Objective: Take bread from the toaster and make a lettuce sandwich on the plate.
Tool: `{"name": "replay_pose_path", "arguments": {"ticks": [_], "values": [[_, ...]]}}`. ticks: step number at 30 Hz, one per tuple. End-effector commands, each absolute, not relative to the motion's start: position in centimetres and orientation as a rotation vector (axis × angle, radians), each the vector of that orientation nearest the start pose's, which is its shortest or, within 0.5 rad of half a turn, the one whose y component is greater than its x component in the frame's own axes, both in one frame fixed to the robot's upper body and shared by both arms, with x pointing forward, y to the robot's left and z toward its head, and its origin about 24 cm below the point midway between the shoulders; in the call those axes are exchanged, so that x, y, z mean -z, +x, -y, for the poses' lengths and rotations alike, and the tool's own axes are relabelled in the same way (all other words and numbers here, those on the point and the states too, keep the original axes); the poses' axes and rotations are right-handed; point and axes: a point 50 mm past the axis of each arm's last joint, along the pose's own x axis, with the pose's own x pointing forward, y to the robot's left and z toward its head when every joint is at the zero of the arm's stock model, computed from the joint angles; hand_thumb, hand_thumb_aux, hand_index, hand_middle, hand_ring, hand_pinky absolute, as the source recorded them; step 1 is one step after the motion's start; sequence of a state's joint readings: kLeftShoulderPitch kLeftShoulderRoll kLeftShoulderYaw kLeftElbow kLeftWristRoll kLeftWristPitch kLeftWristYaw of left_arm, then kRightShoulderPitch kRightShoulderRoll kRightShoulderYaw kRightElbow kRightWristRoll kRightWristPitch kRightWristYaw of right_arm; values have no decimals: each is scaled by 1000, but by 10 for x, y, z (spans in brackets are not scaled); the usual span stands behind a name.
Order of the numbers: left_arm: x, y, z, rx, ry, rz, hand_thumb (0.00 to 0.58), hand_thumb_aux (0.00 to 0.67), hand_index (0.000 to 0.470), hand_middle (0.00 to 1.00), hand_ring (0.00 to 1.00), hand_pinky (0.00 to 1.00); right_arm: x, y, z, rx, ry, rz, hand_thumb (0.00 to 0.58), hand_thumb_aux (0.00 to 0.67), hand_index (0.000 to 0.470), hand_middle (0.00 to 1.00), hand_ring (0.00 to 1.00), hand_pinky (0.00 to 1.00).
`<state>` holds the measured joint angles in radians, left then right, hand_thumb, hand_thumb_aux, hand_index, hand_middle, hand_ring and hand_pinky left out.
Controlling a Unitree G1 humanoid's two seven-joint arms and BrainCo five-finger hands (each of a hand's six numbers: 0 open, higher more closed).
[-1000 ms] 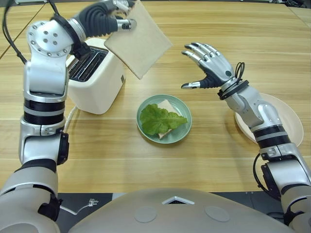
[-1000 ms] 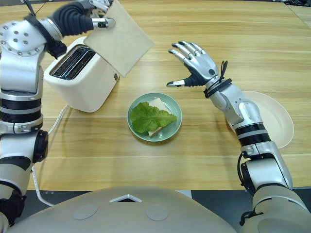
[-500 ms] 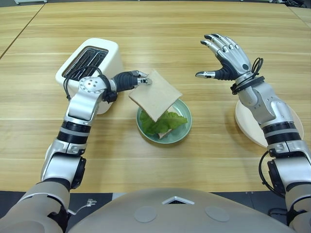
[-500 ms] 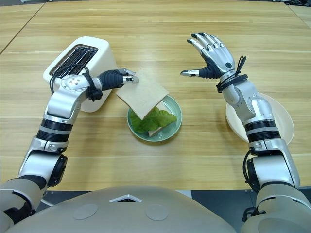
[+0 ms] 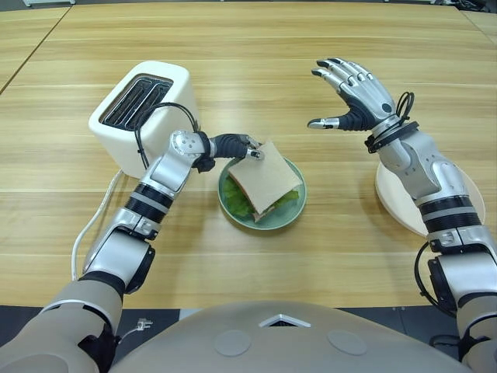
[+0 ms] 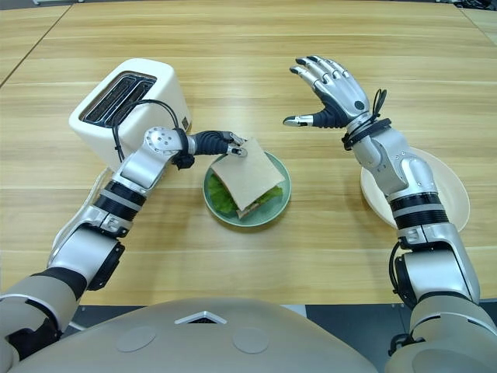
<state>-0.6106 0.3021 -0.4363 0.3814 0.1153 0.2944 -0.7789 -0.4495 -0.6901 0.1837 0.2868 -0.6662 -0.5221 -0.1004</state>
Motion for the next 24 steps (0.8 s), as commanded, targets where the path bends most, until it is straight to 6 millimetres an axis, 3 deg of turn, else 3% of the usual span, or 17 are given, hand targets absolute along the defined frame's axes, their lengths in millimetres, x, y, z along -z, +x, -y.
{"name": "replay_pose_path", "arguments": {"ticks": [1,5,10,14,24], "values": [[-57,326,-87,1035,713,-359,580,670,470,0,0,0,-153,291,184,-452,-1148,690,0,0,0,0,0,0],[-55,329,-87,1031,758,-343,580,670,470,0,0,0,-148,253,167,-786,-976,666,0,0,0,0,0,0],[-50,332,-86,1029,774,-347,580,670,470,0,0,0,-120,224,163,-1092,-980,480,0,0,0,0,0,0],[-49,334,-87,1024,764,-356,580,670,470,0,0,0,-90,222,166,-1194,-1053,303,0,0,0,0,0,0],[-50,336,-81,1026,757,-341,580,670,470,0,0,0,-35,232,160,-1282,-1188,78,0,0,0,0,0,0]]}}
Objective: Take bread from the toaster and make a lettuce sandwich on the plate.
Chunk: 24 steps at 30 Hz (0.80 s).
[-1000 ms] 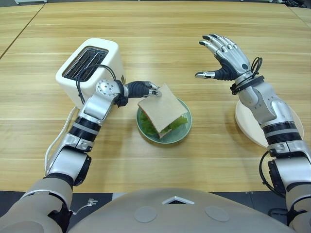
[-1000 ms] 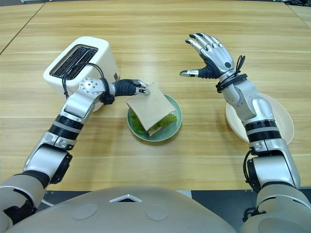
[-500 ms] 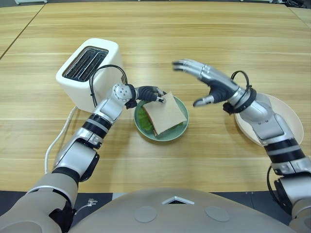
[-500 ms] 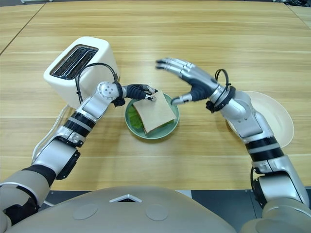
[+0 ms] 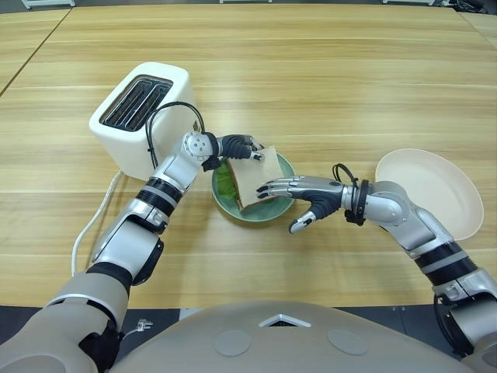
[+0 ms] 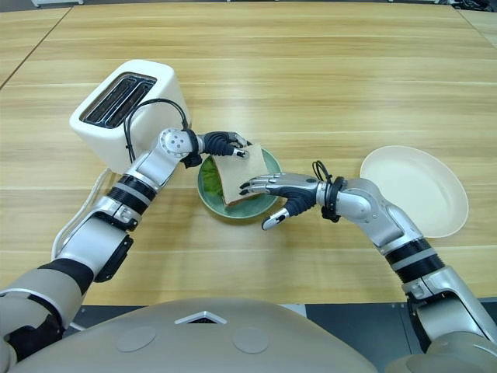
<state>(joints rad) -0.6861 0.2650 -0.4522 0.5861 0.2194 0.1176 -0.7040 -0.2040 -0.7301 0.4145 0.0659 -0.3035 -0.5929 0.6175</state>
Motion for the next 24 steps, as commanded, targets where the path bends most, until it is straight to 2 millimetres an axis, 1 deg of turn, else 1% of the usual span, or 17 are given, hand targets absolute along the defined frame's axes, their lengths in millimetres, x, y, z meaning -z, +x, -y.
{"name": "replay_pose_path", "arguments": {"ticks": [1,4,5,6,7,9,10,12,13,15,17,19,20,21,22,23,24], "values": [[-50,336,-80,1024,754,-337,580,670,470,0,0,0,-33,232,160,-1285,-1196,68,0,0,0,0,0,0],[-53,337,-78,1011,745,-313,580,670,470,0,0,0,-32,232,161,-1276,-1201,73,0,0,0,0,0,0],[-57,339,-78,985,738,-289,519,452,317,0,0,0,-33,232,162,-1274,-1200,76,0,0,0,0,0,0],[-65,343,-80,946,724,-250,124,76,53,0,0,0,-33,232,162,-1274,-1200,77,0,0,0,0,0,0],[-75,348,-82,901,699,-200,0,0,0,0,0,0,-33,232,162,-1274,-1200,77,0,0,0,0,0,0],[-106,359,-87,785,655,-32,0,0,0,0,0,0,-32,233,162,-1275,-1201,76,0,0,0,0,0,0],[-129,362,-92,697,635,105,0,0,0,0,0,0,-32,233,162,-1275,-1202,77,0,0,0,0,0,0],[-165,361,-103,549,609,318,0,0,0,0,0,0,-32,233,162,-1274,-1203,77,0,0,0,0,0,0],[-176,359,-109,481,615,386,0,0,0,0,0,0,-32,234,162,-1272,-1203,76,0,0,0,0,0,0],[-184,353,-117,386,647,464,0,0,0,0,0,0,-32,234,163,-1268,-1203,74,0,0,0,0,0,0],[-184,347,-121,348,667,488,0,0,0,0,0,0,-33,236,162,-1251,-1205,91,0,0,0,0,0,0],[-176,342,-126,369,679,461,0,0,0,0,0,0,-44,244,158,-1180,-1201,191,0,0,0,0,0,0],[-169,339,-131,390,700,427,18,11,7,0,0,0,-57,251,154,-1111,-1176,277,0,0,0,0,0,0],[-160,335,-139,408,743,381,357,255,179,0,0,0,-73,256,150,-1033,-1135,382,0,0,0,0,0,0],[-153,330,-148,413,777,346,456,360,253,0,0,0,-87,259,148,-969,-1094,466,0,0,0,0,0,0],[-149,325,-158,407,789,316,565,562,394,0,0,0,-99,261,146,-918,-1047,532,0,0,0,0,0,0],[-147,320,-169,386,778,294,578,633,444,216,216,216,-109,261,146,-879,-1001,588,0,0,0,0,0,0]]}}
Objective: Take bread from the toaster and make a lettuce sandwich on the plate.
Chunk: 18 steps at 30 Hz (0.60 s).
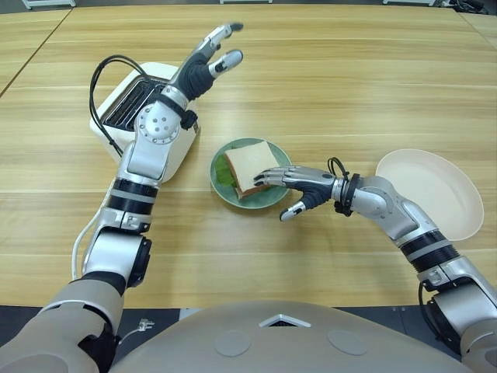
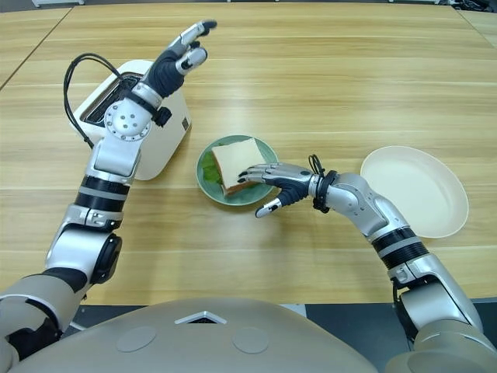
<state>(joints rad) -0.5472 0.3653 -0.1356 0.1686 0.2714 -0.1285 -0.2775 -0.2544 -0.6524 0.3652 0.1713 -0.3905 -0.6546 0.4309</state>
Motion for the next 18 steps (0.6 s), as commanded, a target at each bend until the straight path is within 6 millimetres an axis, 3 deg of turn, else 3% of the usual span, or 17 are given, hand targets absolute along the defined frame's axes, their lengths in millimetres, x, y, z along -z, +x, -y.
{"name": "replay_pose_path", "arguments": {"ticks": [1,2,3,4,8,11,14,18], "values": [[-145,315,-179,368,746,278,580,670,470,1000,1000,1000,-119,260,147,-844,-952,630,297,202,142,0,0,0],[-142,310,-186,371,726,263,580,670,470,1000,1000,1000,-126,259,148,-821,-904,655,521,457,321,494,494,494],[-138,304,-188,403,720,249,580,670,470,1000,1000,1000,-130,258,149,-815,-861,661,571,586,411,922,922,922],[-131,296,-188,471,704,224,580,670,470,1000,1000,1000,-131,256,151,-823,-821,649,580,670,470,1000,1000,1000],[-104,265,-189,798,629,58,580,670,470,1000,1000,1000,-119,249,152,-954,-748,535,580,670,470,1000,1000,1000],[-88,246,-194,980,651,-72,580,670,470,1000,1000,1000,-89,237,150,-1130,-823,366,580,670,470,1000,1000,1000],[-65,235,-196,1070,735,-226,580,670,470,1000,1000,1000,-64,228,145,-1242,-898,240,580,670,470,1000,1000,1000],[-34,229,-189,1125,828,-363,580,670,470,1000,1000,1000,-46,225,135,-1294,-977,181,580,670,470,1000,1000,1000]]}}
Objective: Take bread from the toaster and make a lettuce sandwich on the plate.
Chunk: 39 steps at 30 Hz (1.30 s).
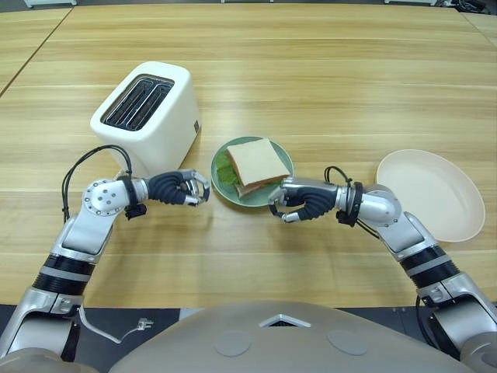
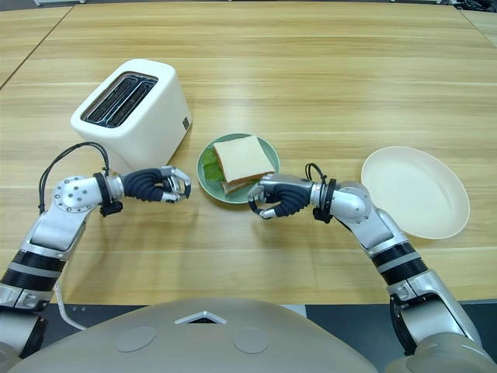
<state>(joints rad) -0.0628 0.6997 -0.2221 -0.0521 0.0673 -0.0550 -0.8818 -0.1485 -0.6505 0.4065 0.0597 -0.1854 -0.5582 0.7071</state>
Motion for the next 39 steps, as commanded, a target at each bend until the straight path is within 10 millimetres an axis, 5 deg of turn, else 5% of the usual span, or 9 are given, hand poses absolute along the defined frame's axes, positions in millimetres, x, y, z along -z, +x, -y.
{"name": "replay_pose_path", "arguments": {"ticks": [1,21,22,23,24,25,26,31,39], "values": [[-29,229,-187,1135,837,-377,580,670,470,1000,1000,1000,-43,226,134,-1292,-1002,170,580,670,470,1000,1000,1000],[4,287,-139,793,669,-192,580,670,470,1000,1000,1000,-44,280,137,-845,-1187,278,580,670,470,1000,1000,1000],[-5,287,-141,775,637,-126,573,599,420,365,365,365,-52,279,134,-835,-1134,322,580,670,470,1000,1000,1000],[-17,286,-143,755,597,-38,460,365,256,0,0,0,-64,277,130,-818,-1056,380,564,560,393,1000,1000,1000],[-31,283,-146,720,554,66,0,0,0,0,0,0,-77,275,128,-795,-964,443,468,376,264,557,557,557],[-46,278,-149,669,500,176,0,0,0,0,0,0,-94,272,127,-763,-860,516,436,336,236,357,357,357],[-59,271,-153,600,463,276,0,0,0,0,0,0,-112,269,126,-733,-758,588,0,0,0,0,0,0],[-86,237,-166,308,397,503,0,0,0,0,0,0,-176,259,146,-425,-382,836,0,0,0,0,0,0],[-102,217,-167,118,446,607,0,0,0,0,0,0,-155,244,147,-51,-278,694,0,0,0,0,0,0]]}}
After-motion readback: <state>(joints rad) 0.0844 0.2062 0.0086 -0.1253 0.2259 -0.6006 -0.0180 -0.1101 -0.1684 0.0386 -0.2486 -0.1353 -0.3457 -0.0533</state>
